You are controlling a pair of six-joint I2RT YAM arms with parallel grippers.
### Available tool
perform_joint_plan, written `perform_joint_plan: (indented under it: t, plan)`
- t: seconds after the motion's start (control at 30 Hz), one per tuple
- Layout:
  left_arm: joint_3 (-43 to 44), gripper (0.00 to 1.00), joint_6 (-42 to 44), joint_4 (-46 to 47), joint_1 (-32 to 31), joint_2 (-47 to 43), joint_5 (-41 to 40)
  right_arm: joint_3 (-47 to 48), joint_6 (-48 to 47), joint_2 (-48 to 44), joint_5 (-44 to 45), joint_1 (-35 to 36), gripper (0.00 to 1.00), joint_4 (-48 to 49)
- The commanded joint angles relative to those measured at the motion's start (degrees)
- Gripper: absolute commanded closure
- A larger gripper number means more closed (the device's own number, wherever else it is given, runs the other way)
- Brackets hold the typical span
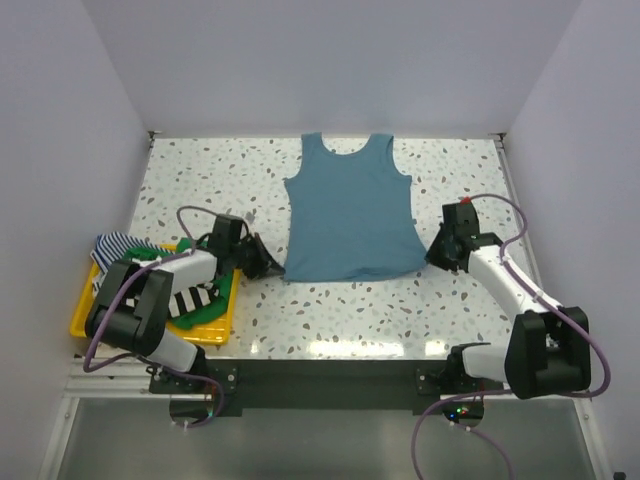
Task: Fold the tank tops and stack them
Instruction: Flatten the tank top out
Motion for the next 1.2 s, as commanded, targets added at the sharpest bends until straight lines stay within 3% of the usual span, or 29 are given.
perform_joint_plan:
  t: [0.0,0.23,0.37,0.47,0.5,0.57,0.63,0.7,0.73,0.83,0.87,0.97,1.17]
  plan:
    - [-7.4,1.00,-4.2,10.1,-1.4,-1.8,3.6,-5.0,2.2,-2.0,-4.8,-4.0,1.00,3.1]
    - [-10.0,0.98,-5.3,6.1,-3.3,-5.3,3.8,-10.2,2.1,-3.6,-6.6,-8.4,1.00,-0.1]
    - [-10.3,0.87,-5.5,1.9,-3.8,-8.5,4.0,-9.8,1.2,-4.2,-7.6,-11.7,0.93,-2.7]
    - [-9.0,0.66,-4.4,-3.4,-4.1,-11.7,3.4,-9.2,0.2,-5.9,-7.6,-14.6,0.80,-5.2]
    - [-8.1,0.64,-2.7,-5.5,-4.1,-12.6,1.5,-8.7,-0.2,-6.2,-7.5,-14.7,0.67,-5.9]
    - [-4.7,0.53,-1.0,-11.3,-4.1,-15.1,-1.4,-7.5,-1.3,-7.4,-7.6,-14.7,0.60,-7.3]
    - [-2.3,0.48,1.2,-14.9,-4.1,-16.9,-6.3,-7.0,-2.0,-9.9,-7.2,-14.6,0.50,-7.2]
    - [1.3,0.45,3.3,-15.6,-4.0,-16.5,-11.0,-5.8,-1.8,-11.9,-7.1,-12.6,0.48,-7.4]
    - [2.8,0.44,4.0,-16.4,-3.4,-14.1,-12.1,-4.1,-0.9,-12.3,-4.1,-10.7,0.48,-7.9]
    - [9.2,0.47,6.5,-15.4,-2.9,-5.9,-15.2,-0.8,3.9,-12.1,5.3,5.6,0.50,-7.9]
    - [12.7,0.50,7.9,-14.5,-2.6,-3.4,-15.2,2.1,5.2,-11.0,7.7,14.5,0.50,-7.9]
    - [20.7,0.55,8.9,-13.8,-2.6,6.7,-16.5,9.3,7.8,-3.7,14.2,28.7,0.55,-8.3]
    - [31.3,0.58,7.1,-12.8,-1.7,19.7,-21.9,19.9,7.4,12.4,16.7,44.4,0.58,-4.8]
